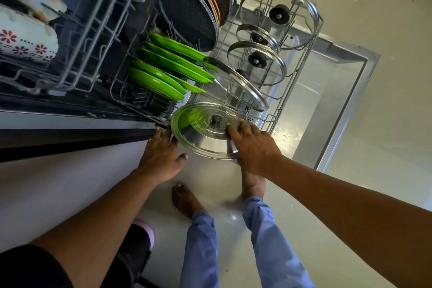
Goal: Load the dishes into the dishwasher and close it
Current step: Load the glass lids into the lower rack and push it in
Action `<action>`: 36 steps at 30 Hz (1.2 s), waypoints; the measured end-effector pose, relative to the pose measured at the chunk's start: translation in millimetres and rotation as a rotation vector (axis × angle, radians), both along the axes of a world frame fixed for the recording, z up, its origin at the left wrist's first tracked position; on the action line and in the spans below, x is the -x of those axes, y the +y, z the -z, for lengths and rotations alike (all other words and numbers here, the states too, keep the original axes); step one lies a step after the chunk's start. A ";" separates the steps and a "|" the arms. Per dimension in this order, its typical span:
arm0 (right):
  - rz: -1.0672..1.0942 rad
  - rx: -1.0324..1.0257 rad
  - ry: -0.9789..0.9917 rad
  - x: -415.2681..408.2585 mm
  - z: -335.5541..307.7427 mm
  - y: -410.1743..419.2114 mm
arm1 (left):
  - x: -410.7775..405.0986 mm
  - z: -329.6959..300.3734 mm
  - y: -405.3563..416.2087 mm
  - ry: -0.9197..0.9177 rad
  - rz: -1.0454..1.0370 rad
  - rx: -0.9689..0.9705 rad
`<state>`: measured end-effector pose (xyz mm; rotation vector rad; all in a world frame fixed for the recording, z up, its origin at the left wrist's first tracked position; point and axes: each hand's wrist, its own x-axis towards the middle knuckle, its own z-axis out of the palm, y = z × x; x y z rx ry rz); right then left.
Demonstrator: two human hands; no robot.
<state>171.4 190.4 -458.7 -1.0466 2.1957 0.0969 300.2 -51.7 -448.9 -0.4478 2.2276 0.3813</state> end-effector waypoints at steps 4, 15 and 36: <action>-0.033 0.045 0.043 -9.7 -6.0 -5.5 | 8.7 -6.9 8.4 0.077 -0.167 -0.114; -0.030 0.044 0.073 -26.0 -17.7 -19.9 | 6.0 -12.3 22.9 0.119 -0.287 -0.163; -0.132 0.081 0.137 -24.9 -95.0 -51.0 | 14.5 -8.9 31.5 0.014 -0.066 -0.095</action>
